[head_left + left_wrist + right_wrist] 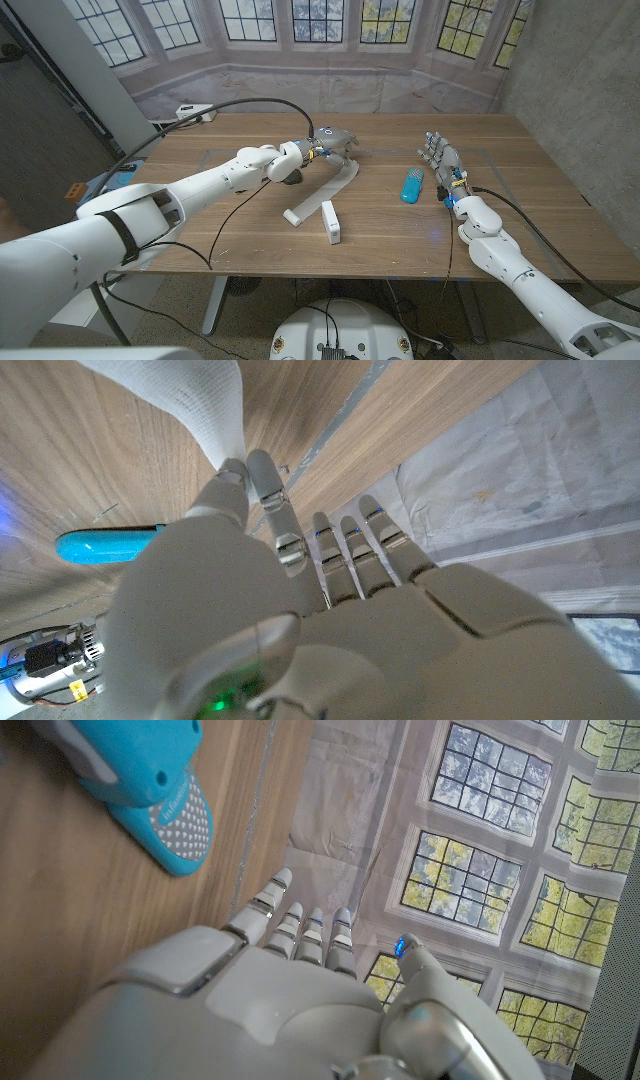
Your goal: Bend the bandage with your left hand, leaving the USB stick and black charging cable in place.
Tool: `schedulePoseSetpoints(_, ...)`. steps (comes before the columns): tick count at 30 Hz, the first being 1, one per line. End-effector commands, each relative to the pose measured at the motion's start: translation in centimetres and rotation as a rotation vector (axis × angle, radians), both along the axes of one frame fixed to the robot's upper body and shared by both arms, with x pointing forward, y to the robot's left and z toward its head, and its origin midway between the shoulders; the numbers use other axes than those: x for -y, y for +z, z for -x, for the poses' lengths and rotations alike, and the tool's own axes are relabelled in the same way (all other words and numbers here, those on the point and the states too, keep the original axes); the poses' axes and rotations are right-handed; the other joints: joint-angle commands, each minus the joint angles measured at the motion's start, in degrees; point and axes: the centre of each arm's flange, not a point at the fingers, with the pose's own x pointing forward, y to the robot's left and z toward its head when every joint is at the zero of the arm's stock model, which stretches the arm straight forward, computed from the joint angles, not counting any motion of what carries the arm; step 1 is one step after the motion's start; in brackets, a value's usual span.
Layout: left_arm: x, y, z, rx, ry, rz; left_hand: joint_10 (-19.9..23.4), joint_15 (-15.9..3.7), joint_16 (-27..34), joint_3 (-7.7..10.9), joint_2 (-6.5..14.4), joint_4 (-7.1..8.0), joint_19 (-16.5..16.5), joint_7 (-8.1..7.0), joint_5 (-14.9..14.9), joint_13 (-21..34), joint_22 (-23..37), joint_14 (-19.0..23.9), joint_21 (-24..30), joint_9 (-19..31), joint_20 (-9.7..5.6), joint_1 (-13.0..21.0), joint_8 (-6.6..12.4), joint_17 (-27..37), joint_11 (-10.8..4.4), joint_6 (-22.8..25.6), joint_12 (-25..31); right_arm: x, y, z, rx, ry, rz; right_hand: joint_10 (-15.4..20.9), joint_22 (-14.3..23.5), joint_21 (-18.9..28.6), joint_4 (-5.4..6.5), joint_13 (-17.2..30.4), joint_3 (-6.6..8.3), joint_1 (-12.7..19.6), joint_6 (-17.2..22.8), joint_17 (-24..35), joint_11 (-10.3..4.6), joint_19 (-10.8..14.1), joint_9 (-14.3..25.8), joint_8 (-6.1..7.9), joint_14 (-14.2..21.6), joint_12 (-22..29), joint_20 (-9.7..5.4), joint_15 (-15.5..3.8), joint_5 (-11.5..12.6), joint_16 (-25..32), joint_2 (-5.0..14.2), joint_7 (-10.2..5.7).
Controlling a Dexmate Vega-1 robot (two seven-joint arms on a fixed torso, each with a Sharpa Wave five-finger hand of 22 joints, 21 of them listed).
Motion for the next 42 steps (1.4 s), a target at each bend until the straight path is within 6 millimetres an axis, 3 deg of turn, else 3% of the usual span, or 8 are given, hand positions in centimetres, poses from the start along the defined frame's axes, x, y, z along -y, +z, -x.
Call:
schedulePoseSetpoints(1, -1.3, -0.3, 0.3, 0.021, -0.063, 0.027, 0.77, -0.19, 0.45, -0.07, -0.22, 0.04, 0.6, -0.24, -0.1, 0.34, 0.29, 0.64, 0.27, -0.03, -0.23, 0.72, 0.33, 0.34, -0.19, 0.39, -0.23, -0.4, -0.1, 0.3, -0.005, -0.003, 0.005, 0.04, 0.11, 0.21, 0.46, 0.15, 0.25, -0.44, 0.18, 0.12, 0.03, 0.34, 0.15, -0.13, 0.38, 0.12, -2.66, -0.21, 0.04, -0.17, 0.41, -0.11)
schedulePoseSetpoints(42, -5.6, -1.5, 1.8, 0.037, -0.192, 0.053, 1.17, -1.21, 0.4, -0.96, 0.41, 0.43, 0.47, -0.61, -0.24, 0.41, 0.31, 0.88, 0.2, 0.16, -0.85, 0.58, 0.66, 0.58, -1.24, -0.06, -0.67, -1.0, 0.3, 1.1, -0.015, -0.02, 0.024, -0.07, 0.11, 0.18, 0.59, 0.14, 0.4, -0.69, 0.35, 0.12, 0.17, 0.29, 0.14, -0.08, 0.38, 0.1, -2.64, -0.09, 0.07, -0.21, 0.41, -0.07)
